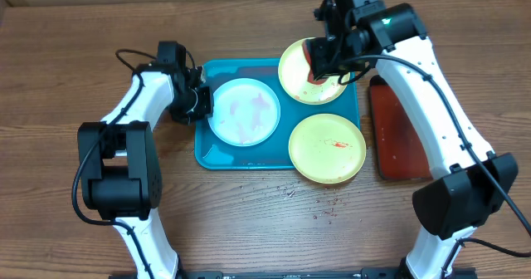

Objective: Clean dirty plates on tray and stack at the side
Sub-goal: 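Scrub the white plate with the sponge while the left gripper holds it, then lift the white plate with the left gripper, raise the sponge right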

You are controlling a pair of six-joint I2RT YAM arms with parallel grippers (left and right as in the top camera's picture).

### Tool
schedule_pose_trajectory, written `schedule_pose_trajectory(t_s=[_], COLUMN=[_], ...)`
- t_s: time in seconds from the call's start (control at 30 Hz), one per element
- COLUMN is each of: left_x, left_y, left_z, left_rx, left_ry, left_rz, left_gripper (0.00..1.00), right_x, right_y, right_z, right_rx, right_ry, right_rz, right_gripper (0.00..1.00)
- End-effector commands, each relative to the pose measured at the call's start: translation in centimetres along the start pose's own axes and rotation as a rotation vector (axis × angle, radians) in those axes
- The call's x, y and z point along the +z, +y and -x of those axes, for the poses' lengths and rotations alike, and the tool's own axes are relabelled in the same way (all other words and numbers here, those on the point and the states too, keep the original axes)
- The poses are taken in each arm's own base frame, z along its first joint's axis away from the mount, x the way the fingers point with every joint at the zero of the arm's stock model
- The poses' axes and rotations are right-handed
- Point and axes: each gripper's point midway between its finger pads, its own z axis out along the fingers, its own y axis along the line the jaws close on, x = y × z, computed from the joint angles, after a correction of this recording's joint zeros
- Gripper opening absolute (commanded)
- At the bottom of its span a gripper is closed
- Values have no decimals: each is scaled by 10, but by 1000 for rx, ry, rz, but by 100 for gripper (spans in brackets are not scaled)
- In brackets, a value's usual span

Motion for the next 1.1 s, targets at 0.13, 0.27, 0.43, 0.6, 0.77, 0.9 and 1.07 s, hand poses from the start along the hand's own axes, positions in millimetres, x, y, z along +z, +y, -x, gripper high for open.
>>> schedule_pose_trajectory(t_s=[0.13,0.27,0.43,0.6,0.77,0.9,1.07], left_x=[-100,-151,-184,-193,-215,-216,-218], left_y=[-31,-38,-30,-32,-38,-56,-73], left_z=[64,78,80,71,64,52,45], left_rx=[230,274,301,301,160,124,146], left_ry=[-172,-241,-274,-272,-387,-431,-463], left_rz=[50,160,419,638,867,910,946], left_gripper=[4,4,4,4,4,4,4], right_x=[-31,-32,-33,-34,-36,-36,-37], right_y=[-15,-21,-32,-37,-45,-48,-51], right_z=[12,13,15,16,17,18,18], right_rx=[23,31,37,41,48,51,53], right_ry=[-83,-88,-97,-104,-109,-113,-114], right_rz=[-39,-50,-109,-130,-159,-175,-186], right_gripper=[4,4,4,4,4,4,4])
